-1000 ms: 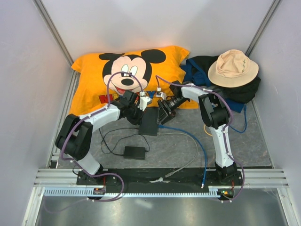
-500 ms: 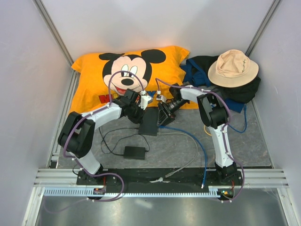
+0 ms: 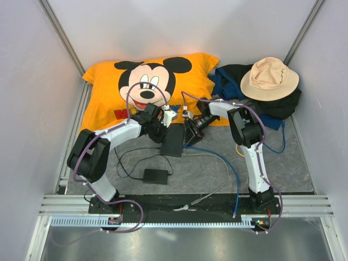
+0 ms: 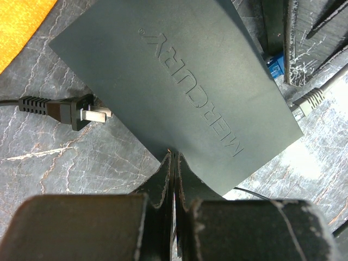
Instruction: Pull the plug from the switch port
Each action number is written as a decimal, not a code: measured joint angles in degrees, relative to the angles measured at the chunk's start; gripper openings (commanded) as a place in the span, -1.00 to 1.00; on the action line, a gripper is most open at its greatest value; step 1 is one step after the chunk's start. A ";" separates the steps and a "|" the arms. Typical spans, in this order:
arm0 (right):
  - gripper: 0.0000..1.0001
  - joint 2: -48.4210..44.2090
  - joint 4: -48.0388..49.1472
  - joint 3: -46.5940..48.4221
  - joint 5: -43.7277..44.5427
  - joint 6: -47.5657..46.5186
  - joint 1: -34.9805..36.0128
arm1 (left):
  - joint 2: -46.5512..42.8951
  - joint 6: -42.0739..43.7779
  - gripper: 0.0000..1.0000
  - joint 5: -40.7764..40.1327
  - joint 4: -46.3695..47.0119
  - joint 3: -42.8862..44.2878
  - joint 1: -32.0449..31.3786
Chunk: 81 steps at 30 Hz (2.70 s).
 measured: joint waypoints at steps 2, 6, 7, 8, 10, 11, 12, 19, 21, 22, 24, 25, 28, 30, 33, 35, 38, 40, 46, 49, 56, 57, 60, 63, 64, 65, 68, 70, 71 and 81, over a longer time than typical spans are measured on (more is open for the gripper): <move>-0.10 0.22 -0.04 0.00 0.13 0.04 -0.07 | 0.00 0.00 -0.96 0.00 0.02 0.00 0.00; -0.15 0.55 -0.09 0.00 0.24 0.22 -0.20 | 0.00 0.00 -0.96 -0.02 0.11 -0.02 0.00; -0.15 0.57 -0.11 0.00 0.24 0.24 -0.22 | 0.00 0.00 -0.96 -0.02 0.13 -0.04 0.00; -0.16 0.59 -0.09 0.00 0.28 0.24 -0.24 | 0.00 0.00 -0.97 -0.02 0.15 -0.04 0.00; -0.18 0.66 -0.09 0.00 0.33 0.37 -0.24 | 0.00 0.00 -0.97 -0.02 0.17 -0.07 0.00; -0.18 0.66 -0.11 0.00 0.37 0.44 -0.24 | 0.00 0.00 -0.97 -0.02 0.17 -0.07 0.00; -0.19 0.66 -0.09 0.00 0.50 0.46 -0.24 | 0.00 0.00 -0.97 -0.02 0.20 -0.07 0.00; -0.22 0.66 -0.09 0.07 1.20 1.49 -0.24 | 0.00 -0.02 -0.97 -0.09 0.22 -0.09 -0.07; -0.24 0.66 -0.11 0.15 1.57 2.03 -0.20 | 0.00 0.00 -0.97 -0.31 0.26 -0.09 -0.22; -0.24 0.66 -0.09 0.17 1.77 2.29 -0.17 | 0.00 0.00 -0.96 -0.35 0.35 -0.11 -0.26; -0.23 0.66 -0.11 0.24 2.08 2.97 -0.09 | 0.00 -0.02 -0.96 -0.46 0.46 -0.13 -0.35; -0.23 0.66 -0.15 0.33 2.38 3.21 -0.07 | -0.02 -0.02 -0.96 -0.48 0.57 -0.17 -0.39; -0.17 0.66 -0.44 0.66 3.23 4.15 0.15 | 0.00 -0.02 -0.96 -0.57 0.66 -0.20 -0.46; -0.14 0.66 -0.55 0.83 3.56 4.79 0.26 | 0.00 -0.02 -0.97 -0.85 0.70 -0.20 -0.57; -0.17 0.63 -0.87 1.20 3.98 5.68 0.44 | 0.00 -0.02 -0.97 -0.92 0.83 -0.22 -0.63; -0.34 0.63 -1.14 1.49 4.46 6.08 0.59 | -0.02 -0.02 -0.96 -0.94 0.85 -0.22 -0.66; -0.59 0.66 -1.33 1.70 5.95 6.29 0.79 | -0.02 -0.02 -0.96 -0.94 0.94 -0.26 -0.70; -0.74 0.68 -1.40 1.81 6.78 6.27 0.85 | -0.02 -0.02 -0.96 -1.05 1.03 -0.26 -0.81; -0.86 0.68 -1.57 1.95 7.08 5.92 0.87 | -0.02 -0.02 -0.96 -1.16 1.07 -0.26 -0.90; -1.00 0.68 -1.57 1.95 7.08 5.90 0.87 | -0.02 -0.02 -0.96 -1.20 1.07 -0.26 -0.92; -1.00 0.68 -1.57 1.95 7.08 5.90 0.87 | -0.37 -0.11 -0.96 -1.11 0.46 -0.13 -1.01; -1.00 0.68 -1.60 1.95 7.08 5.90 0.87 | -0.52 -0.15 -0.96 -0.81 -0.02 -0.07 -1.03; -1.00 0.68 -1.62 1.99 7.10 5.90 0.87 | -1.29 -0.61 -0.97 0.48 -2.19 0.66 -1.64; -1.00 0.68 -1.70 2.05 7.13 5.77 0.90 | -1.38 -1.01 -0.96 1.81 -2.80 1.66 -3.15; -1.00 0.70 -1.77 2.10 7.13 5.73 0.90 | -1.33 -1.16 -0.96 2.12 -2.97 1.79 -3.54; -1.00 0.72 -1.81 2.14 7.15 5.62 0.90 | -1.14 -1.36 -0.96 2.29 -3.13 1.92 -3.87; -1.00 0.74 -1.86 2.19 7.15 5.46 0.90 | 0.94 -1.99 -0.96 2.62 -3.21 2.45 -4.39; -1.00 0.74 -1.90 2.21 7.21 5.40 0.90 | 2.38 -2.60 -0.96 3.21 -2.93 2.60 -4.37; -1.00 0.74 -1.92 2.21 7.23 5.33 0.90 | 2.43 -2.78 -0.96 2.93 -2.43 2.64 -4.39; -1.00 0.63 -2.01 2.14 7.52 4.90 0.52 | 2.69 -3.58 -0.97 2.54 -1.36 2.64 -4.39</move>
